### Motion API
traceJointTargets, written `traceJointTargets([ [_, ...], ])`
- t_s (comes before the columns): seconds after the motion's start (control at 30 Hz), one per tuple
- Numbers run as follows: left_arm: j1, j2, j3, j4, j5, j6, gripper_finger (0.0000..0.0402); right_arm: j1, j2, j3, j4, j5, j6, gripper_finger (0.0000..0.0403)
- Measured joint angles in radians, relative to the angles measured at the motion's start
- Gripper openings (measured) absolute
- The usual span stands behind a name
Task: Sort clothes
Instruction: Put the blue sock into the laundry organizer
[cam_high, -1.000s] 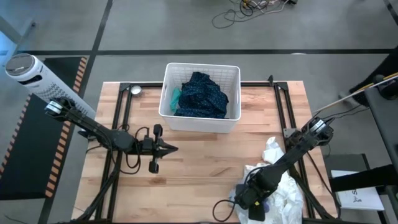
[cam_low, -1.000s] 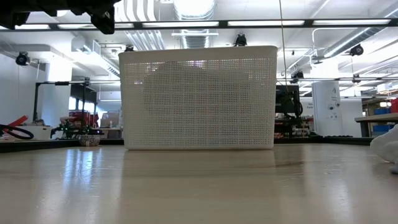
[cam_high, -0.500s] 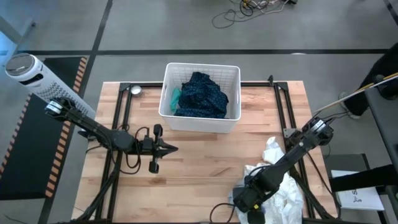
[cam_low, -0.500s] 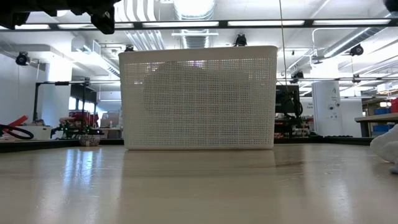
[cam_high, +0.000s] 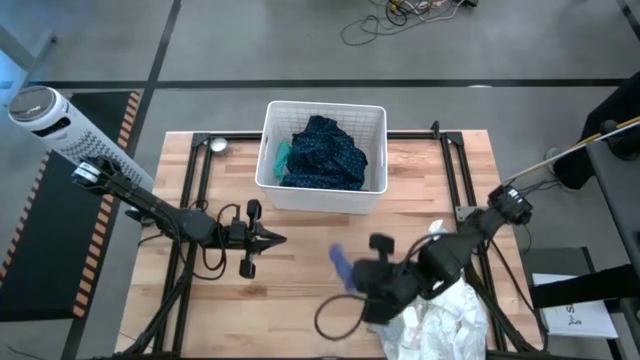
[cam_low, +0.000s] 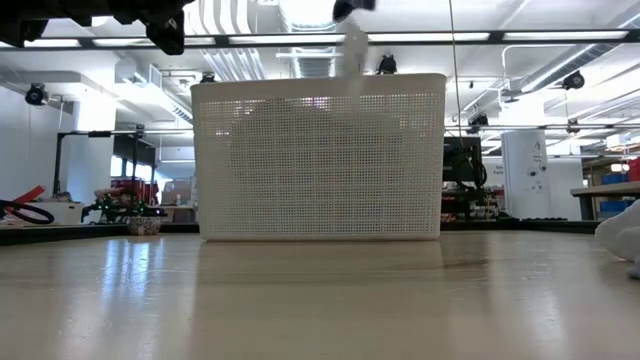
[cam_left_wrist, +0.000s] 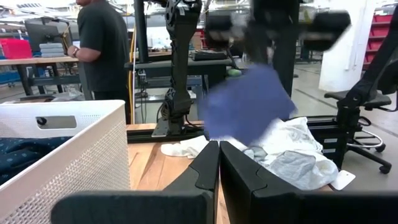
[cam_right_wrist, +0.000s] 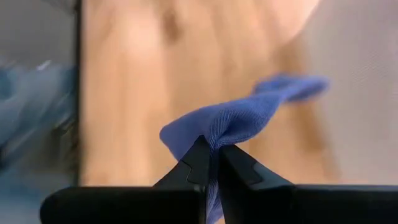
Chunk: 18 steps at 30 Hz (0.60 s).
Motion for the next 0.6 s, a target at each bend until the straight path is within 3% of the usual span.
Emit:
traceJointTargets([
  [0.23,0.000,0.000,0.000,0.000,0.000,0.000,0.0000,-0.141,0.000,0.134,-0.008,0.239,-0.198,0.0000],
  [0.6,0.000,0.000,0.000,0.000,0.000,0.000,0.0000,-0.455,0.000,0.156,-0.027,0.237,-0.484,0.0000],
])
